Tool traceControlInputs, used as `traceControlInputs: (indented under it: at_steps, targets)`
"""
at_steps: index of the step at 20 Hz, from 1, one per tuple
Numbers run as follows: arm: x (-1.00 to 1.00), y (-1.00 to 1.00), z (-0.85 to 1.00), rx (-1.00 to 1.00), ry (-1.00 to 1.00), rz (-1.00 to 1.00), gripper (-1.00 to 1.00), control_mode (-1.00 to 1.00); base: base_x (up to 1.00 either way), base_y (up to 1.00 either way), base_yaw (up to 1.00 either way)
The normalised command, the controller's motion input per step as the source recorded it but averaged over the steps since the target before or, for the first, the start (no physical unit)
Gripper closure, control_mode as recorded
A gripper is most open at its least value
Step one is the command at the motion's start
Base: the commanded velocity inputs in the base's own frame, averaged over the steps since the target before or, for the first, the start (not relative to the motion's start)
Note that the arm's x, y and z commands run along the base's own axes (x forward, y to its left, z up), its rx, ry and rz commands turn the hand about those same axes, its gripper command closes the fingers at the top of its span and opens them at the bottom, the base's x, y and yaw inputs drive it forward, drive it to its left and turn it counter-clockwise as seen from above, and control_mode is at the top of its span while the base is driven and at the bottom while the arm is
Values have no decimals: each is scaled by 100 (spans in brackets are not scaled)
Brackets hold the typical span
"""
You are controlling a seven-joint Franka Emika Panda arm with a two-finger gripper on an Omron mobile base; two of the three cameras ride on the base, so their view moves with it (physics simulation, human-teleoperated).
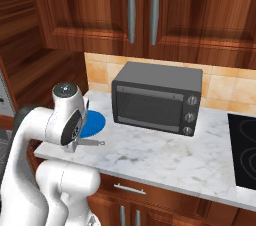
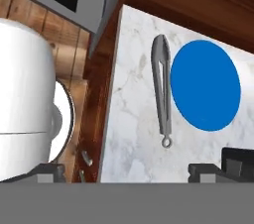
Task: Pick up the tongs from the counter and place them near the plate next to the oven.
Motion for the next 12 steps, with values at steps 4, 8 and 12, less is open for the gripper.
traceControlInputs:
  at_steps: [4,8,12]
  targets:
    - [-69,21,5,-6,-26,0,-100,-100,0,0,0]
    - [-50,4,0,0,-35,0,-100,-100,0,0,0]
    - [-50,0,0,0,-38,0,-100,-100,0,0,0]
